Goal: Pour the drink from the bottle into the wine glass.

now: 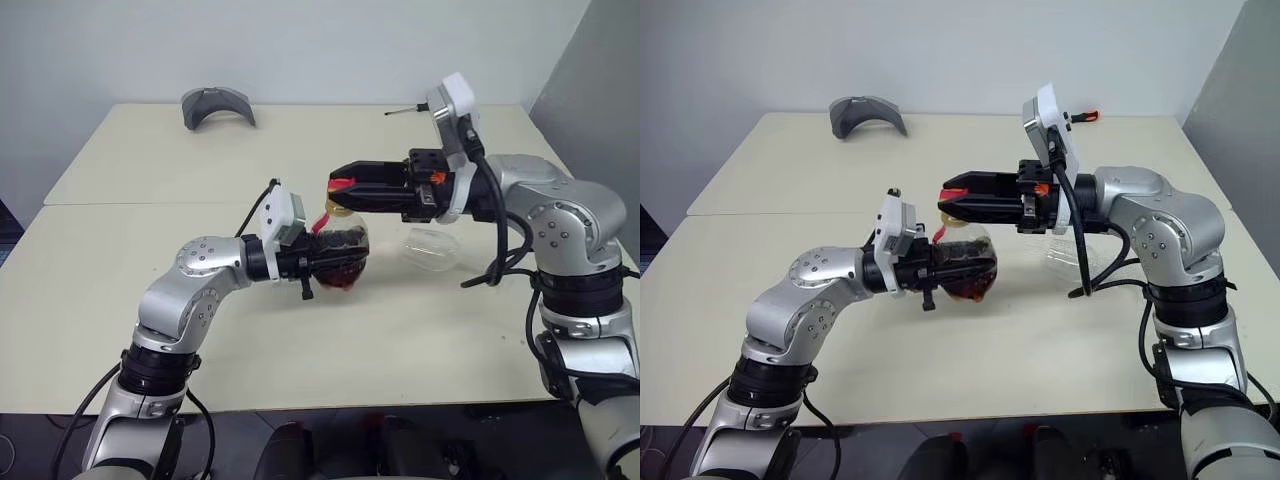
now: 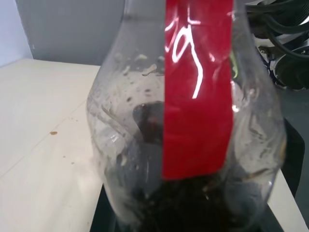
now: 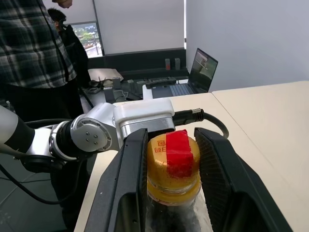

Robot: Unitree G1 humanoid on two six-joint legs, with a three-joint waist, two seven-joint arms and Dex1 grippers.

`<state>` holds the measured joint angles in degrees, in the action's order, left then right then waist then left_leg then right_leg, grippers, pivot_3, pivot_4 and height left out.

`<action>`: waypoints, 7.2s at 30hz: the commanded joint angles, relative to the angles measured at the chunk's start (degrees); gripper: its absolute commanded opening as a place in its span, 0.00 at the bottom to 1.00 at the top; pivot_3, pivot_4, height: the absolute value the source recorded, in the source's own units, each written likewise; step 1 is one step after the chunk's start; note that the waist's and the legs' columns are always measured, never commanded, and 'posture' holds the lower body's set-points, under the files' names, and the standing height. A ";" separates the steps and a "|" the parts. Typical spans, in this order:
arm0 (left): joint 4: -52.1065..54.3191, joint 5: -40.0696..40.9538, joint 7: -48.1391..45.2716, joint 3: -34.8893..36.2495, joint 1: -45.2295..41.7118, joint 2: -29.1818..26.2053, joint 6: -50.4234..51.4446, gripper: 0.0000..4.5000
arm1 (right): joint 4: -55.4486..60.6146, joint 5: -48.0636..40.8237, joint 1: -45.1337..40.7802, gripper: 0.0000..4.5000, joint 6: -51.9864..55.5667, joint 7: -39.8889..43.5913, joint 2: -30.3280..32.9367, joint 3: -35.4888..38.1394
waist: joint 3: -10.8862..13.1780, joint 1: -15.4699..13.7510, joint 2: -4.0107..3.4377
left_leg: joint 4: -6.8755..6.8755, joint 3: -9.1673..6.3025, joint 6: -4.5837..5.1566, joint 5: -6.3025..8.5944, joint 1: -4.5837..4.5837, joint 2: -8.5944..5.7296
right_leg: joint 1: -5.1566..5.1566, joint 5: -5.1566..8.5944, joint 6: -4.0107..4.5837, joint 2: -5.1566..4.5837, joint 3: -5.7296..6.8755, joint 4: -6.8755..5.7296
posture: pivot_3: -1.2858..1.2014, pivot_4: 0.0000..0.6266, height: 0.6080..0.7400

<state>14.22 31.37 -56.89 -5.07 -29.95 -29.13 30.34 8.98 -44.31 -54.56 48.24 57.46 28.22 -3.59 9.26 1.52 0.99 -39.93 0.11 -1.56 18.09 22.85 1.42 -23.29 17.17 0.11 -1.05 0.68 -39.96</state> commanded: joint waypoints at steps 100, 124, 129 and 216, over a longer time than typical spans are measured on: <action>7.56 3.60 6.16 1.10 5.29 1.67 3.52 0.22 | 23.72 31.48 61.54 0.54 -7.62 -48.94 -12.62 9.50 | 0.00 -1.26 -0.02 | 0.05 0.05 -0.13 -0.07 -0.10 0.00 | 0.07 0.03 -0.03 0.12 -0.09 0.01 | 0.52 0.24 1.00; -18.07 -11.96 29.44 12.76 -1.40 5.30 -11.47 0.22 | 33.56 7.38 33.86 0.99 3.63 -25.80 0.98 6.21 | 0.00 -1.37 0.10 | -0.02 -0.07 0.03 0.02 -0.05 -0.02 | 0.09 0.01 -0.03 0.13 0.00 0.03 | 0.52 0.24 1.00; -30.58 -15.83 34.12 15.79 -6.91 4.72 -19.67 0.22 | 25.94 8.61 28.47 0.99 -1.87 -23.90 -2.59 2.99 | 0.00 -1.32 0.10 | -0.01 -0.04 0.01 0.00 -0.03 -0.01 | 0.04 0.00 -0.01 0.10 0.00 0.02 | 0.52 0.24 1.00; 0.03 -8.53 0.14 -4.16 11.74 -3.06 -13.25 1.00 | 18.39 42.78 50.70 1.00 -24.17 -26.63 19.13 5.90 | -0.08 -1.41 0.10 | 0.04 0.09 -0.05 -0.03 -0.16 0.00 | 0.12 0.02 -0.01 0.13 -0.09 0.01 | 0.52 0.24 1.00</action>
<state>15.01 23.65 -55.72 -8.98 -16.89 -32.33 19.44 27.75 -3.98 -4.53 26.47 30.24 45.67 1.90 9.18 0.11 1.09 -39.90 0.20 -1.58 18.08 22.69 1.41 -23.17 17.19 0.10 -0.92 0.59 -39.94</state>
